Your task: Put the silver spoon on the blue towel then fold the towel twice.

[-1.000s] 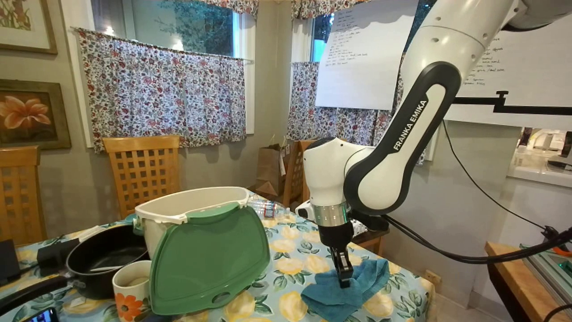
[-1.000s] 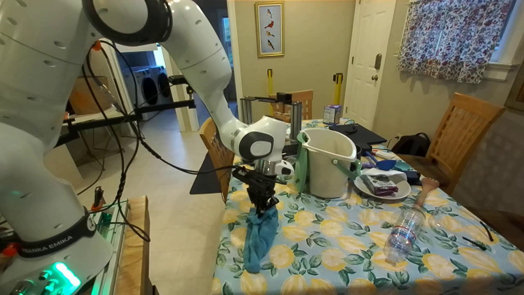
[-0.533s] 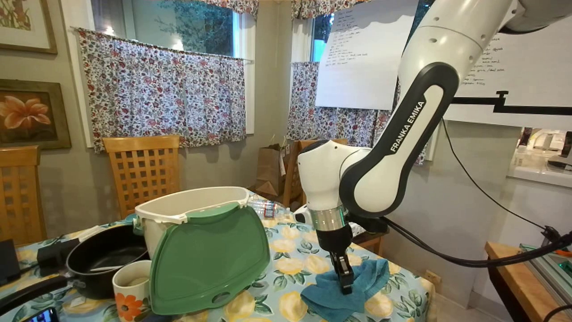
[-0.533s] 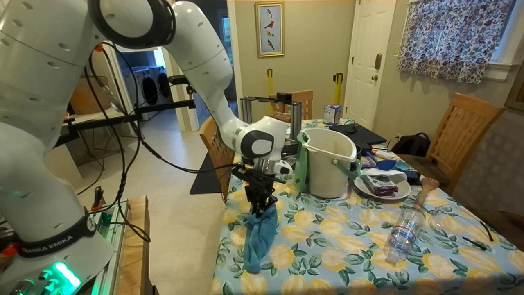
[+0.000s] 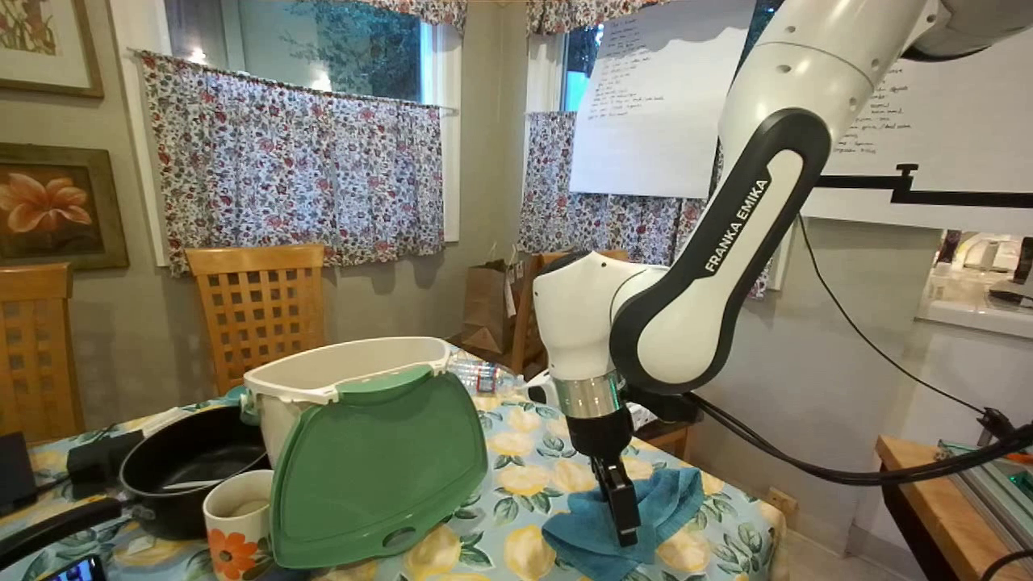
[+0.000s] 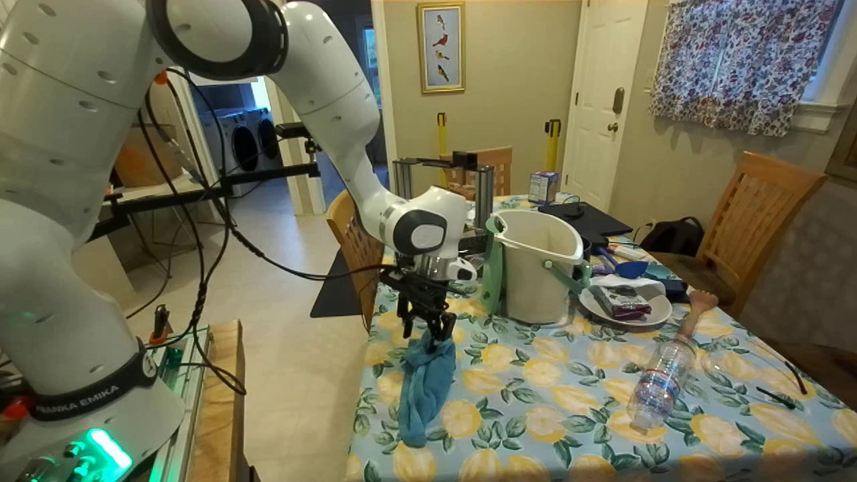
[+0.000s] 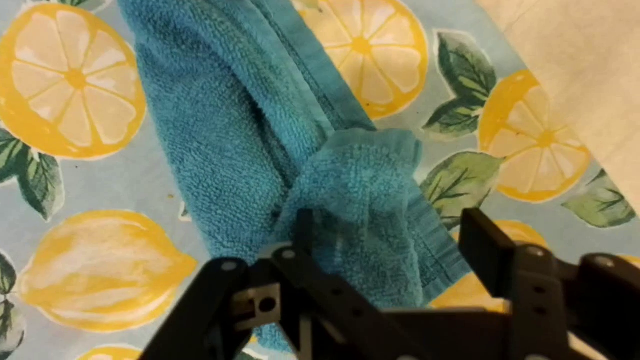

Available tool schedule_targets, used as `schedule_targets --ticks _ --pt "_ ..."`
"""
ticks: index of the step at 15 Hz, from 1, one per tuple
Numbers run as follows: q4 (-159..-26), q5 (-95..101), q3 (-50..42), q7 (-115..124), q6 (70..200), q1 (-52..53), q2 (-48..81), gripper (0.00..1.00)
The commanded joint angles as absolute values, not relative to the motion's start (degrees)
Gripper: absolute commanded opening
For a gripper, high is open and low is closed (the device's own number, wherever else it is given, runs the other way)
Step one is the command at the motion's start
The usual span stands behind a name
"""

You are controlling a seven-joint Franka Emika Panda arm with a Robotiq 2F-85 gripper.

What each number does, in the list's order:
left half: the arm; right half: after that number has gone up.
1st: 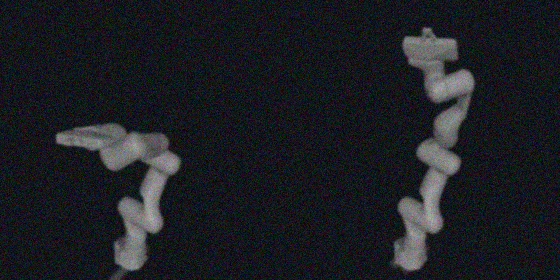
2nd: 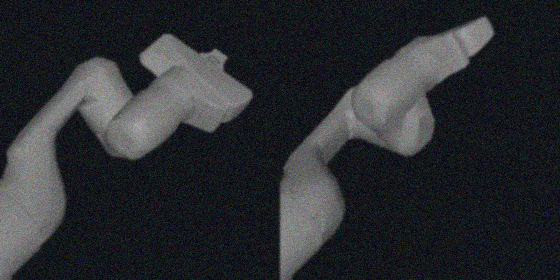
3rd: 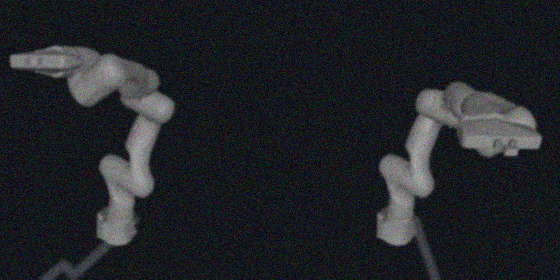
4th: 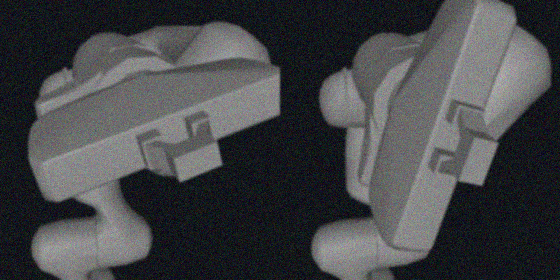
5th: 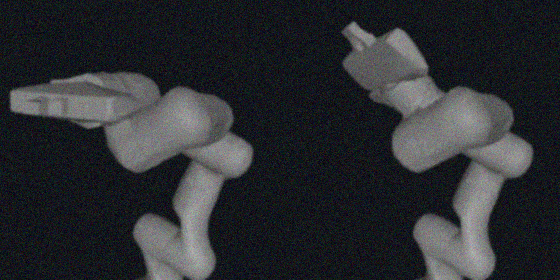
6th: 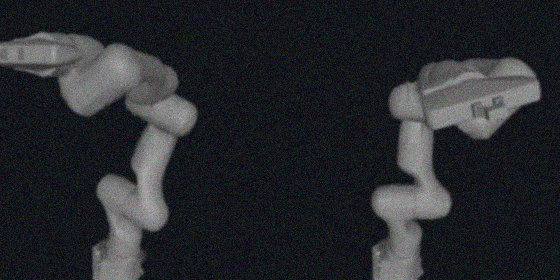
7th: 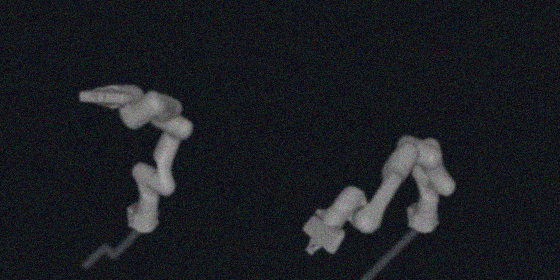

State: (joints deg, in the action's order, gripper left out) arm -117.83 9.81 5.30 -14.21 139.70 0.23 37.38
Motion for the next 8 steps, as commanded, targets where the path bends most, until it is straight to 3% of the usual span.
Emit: schedule_targets --ticks 1,8 --pt "-117.6 6.7 6.9 -15.4 138.4 -0.6 36.2 1.00" --pt "-120.5 3.8 6.0 -10.9 143.5 0.3 31.4 1.00"
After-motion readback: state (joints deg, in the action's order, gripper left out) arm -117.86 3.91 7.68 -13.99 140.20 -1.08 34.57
